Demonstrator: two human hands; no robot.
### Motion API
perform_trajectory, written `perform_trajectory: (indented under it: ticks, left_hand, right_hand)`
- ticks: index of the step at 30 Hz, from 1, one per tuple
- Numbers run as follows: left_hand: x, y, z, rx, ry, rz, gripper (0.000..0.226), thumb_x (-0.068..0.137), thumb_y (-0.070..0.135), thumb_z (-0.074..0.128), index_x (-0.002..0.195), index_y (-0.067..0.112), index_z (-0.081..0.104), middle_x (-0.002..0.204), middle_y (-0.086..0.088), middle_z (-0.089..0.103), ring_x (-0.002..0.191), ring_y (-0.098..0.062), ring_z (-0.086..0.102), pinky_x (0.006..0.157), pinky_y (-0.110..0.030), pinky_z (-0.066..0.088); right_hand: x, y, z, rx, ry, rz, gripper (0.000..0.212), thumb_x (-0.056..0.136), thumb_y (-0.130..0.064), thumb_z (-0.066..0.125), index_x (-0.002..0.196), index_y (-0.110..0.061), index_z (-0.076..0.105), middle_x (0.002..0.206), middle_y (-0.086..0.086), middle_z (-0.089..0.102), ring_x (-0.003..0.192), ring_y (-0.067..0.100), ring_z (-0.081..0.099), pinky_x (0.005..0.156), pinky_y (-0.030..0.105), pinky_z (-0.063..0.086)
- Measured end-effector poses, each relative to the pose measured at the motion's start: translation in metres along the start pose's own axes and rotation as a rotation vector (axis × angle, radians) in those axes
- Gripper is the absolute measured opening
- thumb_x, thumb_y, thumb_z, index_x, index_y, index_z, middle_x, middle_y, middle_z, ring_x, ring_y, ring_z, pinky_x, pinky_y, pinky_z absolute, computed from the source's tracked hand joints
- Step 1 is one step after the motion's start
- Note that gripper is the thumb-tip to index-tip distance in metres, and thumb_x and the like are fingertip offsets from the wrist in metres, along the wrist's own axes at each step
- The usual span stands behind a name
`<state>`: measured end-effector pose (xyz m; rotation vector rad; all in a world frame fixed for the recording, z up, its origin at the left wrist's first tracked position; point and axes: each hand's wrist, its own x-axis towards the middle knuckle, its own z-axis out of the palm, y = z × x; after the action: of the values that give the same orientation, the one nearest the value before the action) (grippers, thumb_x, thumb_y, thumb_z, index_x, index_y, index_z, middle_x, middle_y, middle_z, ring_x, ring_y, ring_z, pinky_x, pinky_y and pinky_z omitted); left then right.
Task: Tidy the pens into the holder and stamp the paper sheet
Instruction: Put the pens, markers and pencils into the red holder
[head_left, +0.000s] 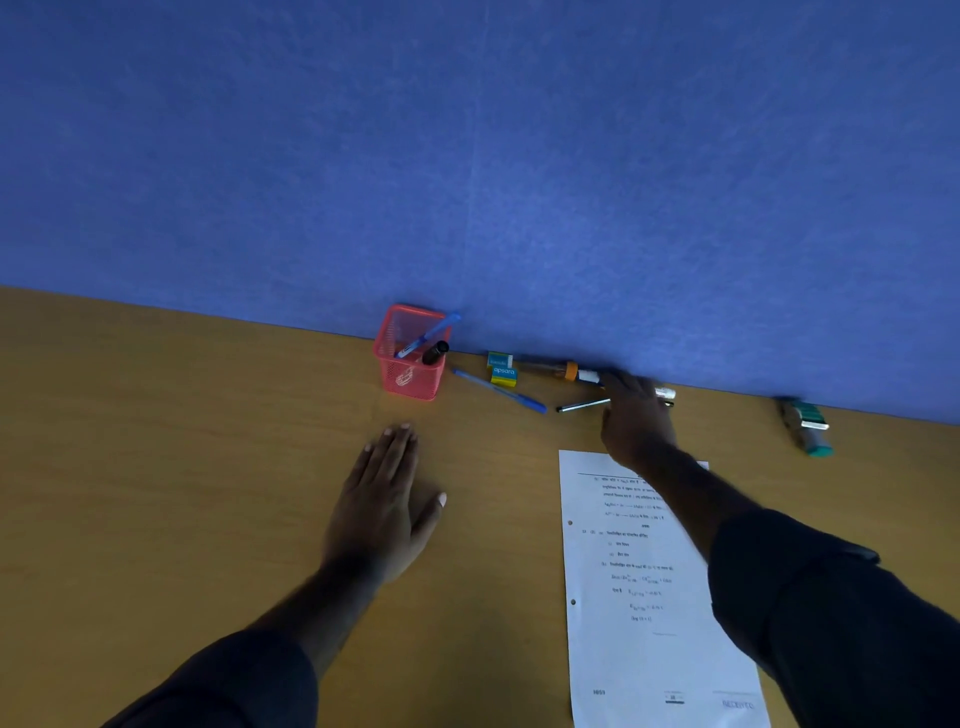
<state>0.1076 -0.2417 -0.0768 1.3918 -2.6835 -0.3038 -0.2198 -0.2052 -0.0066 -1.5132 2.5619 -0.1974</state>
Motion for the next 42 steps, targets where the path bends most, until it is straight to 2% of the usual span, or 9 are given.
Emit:
perform_trajectory:
  ticks: [7, 12, 17, 22, 29, 36, 38, 40, 42]
  left_hand:
    - [0.0, -0.002, 0.003, 0.002, 0.007, 0.001, 0.082, 0.096, 0.063, 0.03, 0.159, 0.012, 0.015, 0.168, -0.004, 0.014, 0.155, -0.018, 0.012, 0.126, -0.04, 0.019]
    - [0.0, -0.002, 0.004, 0.001, 0.005, 0.011, 0.082, 0.097, 0.063, 0.029, 0.159, 0.012, 0.014, 0.168, -0.004, 0.012, 0.156, -0.018, 0.01, 0.126, -0.041, 0.02]
    - [0.0, -0.003, 0.004, 0.004, 0.012, 0.007, 0.082, 0.097, 0.064, 0.028, 0.159, 0.012, 0.013, 0.168, -0.004, 0.012, 0.156, -0.018, 0.01, 0.126, -0.039, 0.018]
    - [0.0, -0.002, 0.005, -0.001, 0.017, 0.007, 0.081, 0.097, 0.063, 0.03, 0.158, 0.012, 0.016, 0.168, -0.005, 0.015, 0.155, -0.019, 0.013, 0.126, -0.04, 0.018]
    - [0.001, -0.001, 0.004, -0.015, 0.01, 0.001, 0.082, 0.097, 0.064, 0.031, 0.158, 0.011, 0.018, 0.167, -0.005, 0.017, 0.155, -0.02, 0.015, 0.125, -0.042, 0.023]
    - [0.001, -0.001, 0.003, -0.004, 0.005, -0.004, 0.082, 0.097, 0.065, 0.03, 0.159, 0.012, 0.015, 0.169, -0.003, 0.012, 0.155, -0.018, 0.011, 0.127, -0.038, 0.015]
    - [0.001, 0.0, 0.002, -0.01, 0.013, -0.003, 0.082, 0.097, 0.063, 0.033, 0.158, 0.011, 0.018, 0.168, -0.004, 0.015, 0.155, -0.019, 0.013, 0.126, -0.037, 0.013]
    - [0.001, 0.001, 0.001, -0.013, 0.015, -0.003, 0.081, 0.097, 0.062, 0.035, 0.158, 0.01, 0.019, 0.168, -0.004, 0.016, 0.155, -0.019, 0.015, 0.126, -0.037, 0.013]
    - [0.0, 0.001, 0.0, -0.017, 0.021, -0.004, 0.081, 0.097, 0.061, 0.035, 0.158, 0.01, 0.019, 0.168, -0.004, 0.016, 0.155, -0.019, 0.015, 0.126, -0.036, 0.012]
  right_hand:
    - [0.004, 0.004, 0.01, -0.037, -0.017, -0.013, 0.054, 0.085, 0.002, 0.055, 0.135, -0.018, 0.051, 0.131, 0.009, 0.053, 0.125, 0.033, 0.04, 0.098, 0.048, 0.041]
    - [0.006, 0.011, 0.013, -0.064, 0.007, -0.017, 0.035, 0.091, -0.012, 0.058, 0.125, -0.018, 0.059, 0.122, 0.008, 0.058, 0.119, 0.031, 0.045, 0.096, 0.046, 0.036]
    - [0.006, 0.007, 0.01, -0.159, -0.035, -0.086, 0.032, 0.093, -0.014, 0.056, 0.125, -0.018, 0.058, 0.121, 0.007, 0.061, 0.116, 0.028, 0.05, 0.097, 0.043, 0.036]
    - [0.004, -0.015, -0.003, -0.048, 0.118, -0.187, 0.028, 0.091, -0.008, 0.053, 0.118, -0.012, 0.059, 0.111, 0.011, 0.064, 0.107, 0.03, 0.054, 0.093, 0.044, 0.038]
    - [0.01, -0.086, -0.059, 0.481, 0.274, -0.253, 0.016, 0.096, -0.013, 0.052, 0.11, -0.007, 0.058, 0.097, 0.007, 0.059, 0.091, 0.023, 0.054, 0.077, 0.036, 0.044]
    - [0.011, -0.17, -0.095, 0.917, 0.27, -0.327, 0.006, 0.095, -0.008, 0.054, 0.1, -0.005, 0.057, 0.078, -0.003, 0.05, 0.067, 0.008, 0.046, 0.064, 0.022, 0.039]
    - [0.015, -0.189, -0.098, 1.06, 0.259, -0.268, 0.002, 0.094, -0.006, 0.054, 0.094, -0.009, 0.055, 0.075, 0.0, 0.051, 0.066, 0.009, 0.045, 0.063, 0.022, 0.039]
    - [0.021, -0.203, -0.099, 1.207, 0.23, -0.212, 0.004, 0.095, -0.004, 0.054, 0.091, -0.006, 0.053, 0.076, 0.01, 0.053, 0.069, 0.016, 0.049, 0.064, 0.03, 0.042]
    - [0.026, -0.212, -0.095, 1.261, 0.219, -0.184, 0.004, 0.095, -0.003, 0.053, 0.09, -0.003, 0.053, 0.076, 0.013, 0.053, 0.069, 0.019, 0.05, 0.063, 0.029, 0.043]
